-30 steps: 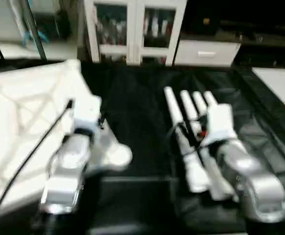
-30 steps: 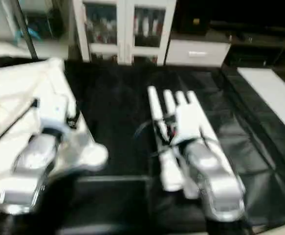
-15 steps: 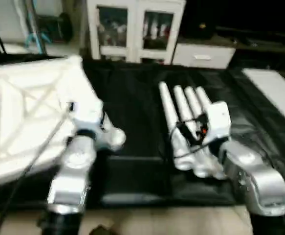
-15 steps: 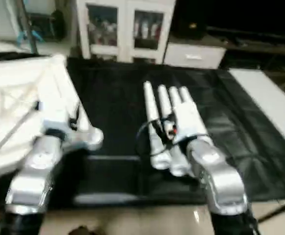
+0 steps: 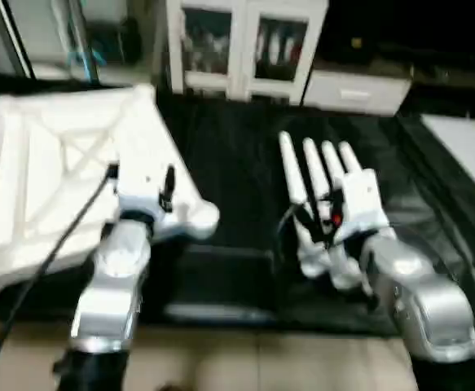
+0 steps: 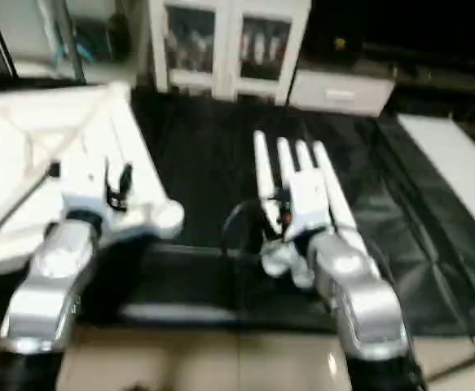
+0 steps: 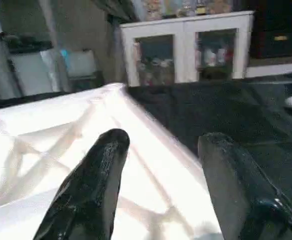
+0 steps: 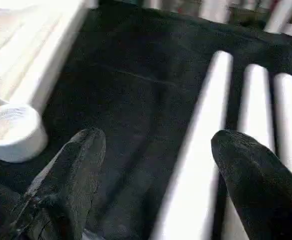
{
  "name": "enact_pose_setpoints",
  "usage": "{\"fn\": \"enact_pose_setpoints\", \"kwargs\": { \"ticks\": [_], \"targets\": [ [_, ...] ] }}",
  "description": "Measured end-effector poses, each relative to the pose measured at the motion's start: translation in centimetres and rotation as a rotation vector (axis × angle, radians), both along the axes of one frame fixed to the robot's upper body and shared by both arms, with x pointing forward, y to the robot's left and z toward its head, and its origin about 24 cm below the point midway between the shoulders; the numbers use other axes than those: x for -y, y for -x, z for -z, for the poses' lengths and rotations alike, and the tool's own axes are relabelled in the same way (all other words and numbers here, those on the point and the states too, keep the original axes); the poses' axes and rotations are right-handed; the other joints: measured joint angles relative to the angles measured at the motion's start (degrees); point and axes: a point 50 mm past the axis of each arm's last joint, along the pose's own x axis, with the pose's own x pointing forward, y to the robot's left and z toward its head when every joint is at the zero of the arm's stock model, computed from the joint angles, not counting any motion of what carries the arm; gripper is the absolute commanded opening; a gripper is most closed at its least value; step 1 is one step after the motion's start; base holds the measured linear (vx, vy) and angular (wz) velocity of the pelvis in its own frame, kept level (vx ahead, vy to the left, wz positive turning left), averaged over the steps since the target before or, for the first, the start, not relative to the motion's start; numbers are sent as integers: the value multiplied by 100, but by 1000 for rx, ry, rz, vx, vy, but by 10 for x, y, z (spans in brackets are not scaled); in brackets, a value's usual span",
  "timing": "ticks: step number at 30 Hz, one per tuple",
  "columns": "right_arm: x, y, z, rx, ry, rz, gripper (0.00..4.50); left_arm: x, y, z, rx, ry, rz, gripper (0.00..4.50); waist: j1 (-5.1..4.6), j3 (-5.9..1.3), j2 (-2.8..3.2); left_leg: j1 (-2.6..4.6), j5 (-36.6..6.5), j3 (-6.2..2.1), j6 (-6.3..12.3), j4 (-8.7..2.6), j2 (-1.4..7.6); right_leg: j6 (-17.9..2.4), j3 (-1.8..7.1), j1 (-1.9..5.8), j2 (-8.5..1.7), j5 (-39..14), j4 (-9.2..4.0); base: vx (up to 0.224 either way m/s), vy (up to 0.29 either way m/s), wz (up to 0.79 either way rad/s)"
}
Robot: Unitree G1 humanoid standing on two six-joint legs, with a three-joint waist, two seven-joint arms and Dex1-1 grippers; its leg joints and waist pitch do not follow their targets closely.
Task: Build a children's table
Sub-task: Pick table leg
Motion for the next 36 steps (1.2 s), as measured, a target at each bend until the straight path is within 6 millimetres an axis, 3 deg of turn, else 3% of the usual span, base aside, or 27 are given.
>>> {"fn": "enact_pose_setpoints", "kwargs": {
  "ticks": [1,2,3,4,5,6,7,8,9,10,11,13,14,16,18,20,23,26,29,32,36],
  "targets": [
    [-1,0,-2,7,1,-4,369,-2,0,0,2,1,-8,264,8,-7,-36,35,-1,1,1,-26,-78,107,199,-3,11,-122,-10,121,-30,5],
    [0,0,-1,5,6,2,369,-2,0,0,2,4,-4,264,-11,-22,-58,45,0,-2,2,-86,-125,194,266,-10,11,-89,-65,81,-20,2],
    [3,0,0,4,22,21,369,1,0,0,1,12,9,264,-14,-64,-83,15,3,3,4,-168,-132,222,273,9,21,-49,-162,0,0,0],
    [7,-1,0,5,45,45,369,6,0,0,-1,18,33,264,27,-107,-29,-63,5,-15,20,-206,-126,225,273,18,58,-1,-272,119,-16,4],
    [15,-1,0,0,67,80,369,17,1,0,-3,30,83,264,78,-173,53,-189,93,-76,164,-207,-120,299,277,-41,85,67,-318,149,0,3],
    [18,-1,1,-9,81,97,369,24,1,-1,-3,38,126,264,106,-216,98,-282,162,-127,93,-170,-108,313,304,-93,119,63,-292,228,10,6],
    [21,-2,1,-26,91,120,369,27,2,-1,-2,46,162,264,133,-244,111,-326,148,-205,68,-124,-114,380,378,-209,161,93,-165,149,13,5],
    [19,-3,1,-39,89,121,369,26,3,-1,-6,43,171,264,143,-246,88,-334,125,-305,35,-108,-138,440,463,-401,172,132,18,87,-4,-13],
    [15,-5,1,-52,85,112,369,24,4,3,-19,45,174,264,136,-257,70,-317,123,-439,24,-111,-185,509,549,-545,162,181,145,0,0,0],
    [12,-6,-1,-53,84,103,369,19,5,5,-28,40,168,264,121,-271,46,-311,138,-602,-3,-138,-280,550,659,-622,112,219,93,-8,-8,-35],
    [14,-8,-4,-52,92,109,387,18,6,4,-25,44,179,266,100,-279,-16,-346,138,-674,-27,-135,-410,615,820,-662,-17,236,-134,-59,19,-29],
    [26,-8,0,-84,113,143,398,24,6,2,-14,67,233,267,65,-284,-10,-394,145,-607,-37,-156,-390,625,823,-674,-14,257,-116,-60,17,-16],
    [34,-9,3,-108,124,165,416,32,7,2,-13,87,286,267,61,-280,-17,-401,163,-536,-71,-173,-344,608,796,-671,-12,310,-155,-62,9,4],
    [35,-10,6,-134,120,163,436,35,8,2,-21,104,351,299,21,-269,2,-389,205,-502,-145,-200,-265,570,735,-615,11,426,-288,-98,18,-1],
    [32,-14,5,-153,126,143,445,33,10,-1,-32,107,443,299,-11,-246,31,-385,235,-471,-186,-206,-195,492,703,-568,35,496,-383,-106,14,0],
    [30,-19,3,-167,133,122,450,35,14,-4,-43,91,533,322,-29,-224,59,-353,287,-373,-191,-221,-133,431,694,-518,28,543,-422,-111,16,3],
    [24,-24,2,-192,126,81,450,34,17,-4,-70,70,624,339,-15,-200,50,-316,317,-192,-175,-240,-42,429,704,-500,1,586,-418,-88,5,3],
    [18,-33,0,-228,136,41,450,35,22,-1,-149,32,765,370,-17,-188,17,-299,323,-59,-184,-300,-21,470,715,-535,-55,614,-417,-83,0,0],
    [11,-41,6,-318,174,-6,450,38,33,-1,-242,-19,939,386,-17,-178,1,-302,378,-23,-211,-304,15,446,711,-554,-51,658,-412,-39,-2,-1],
    [6,-45,13,-377,191,-21,450,38,38,-2,-294,-24,1008,415,-5,-175,-5,-316,403,14,-240,-306,34,426,717,-583,-53,673,-401,0,0,0],
    [0,-52,18,-427,201,-27,450,38,40,-5,-308,-32,1027,433,12,-179,-18,-408,498,84,-153,-315,75,426,716,-700,-49,676,-357,0,0,0]
  ]
}}
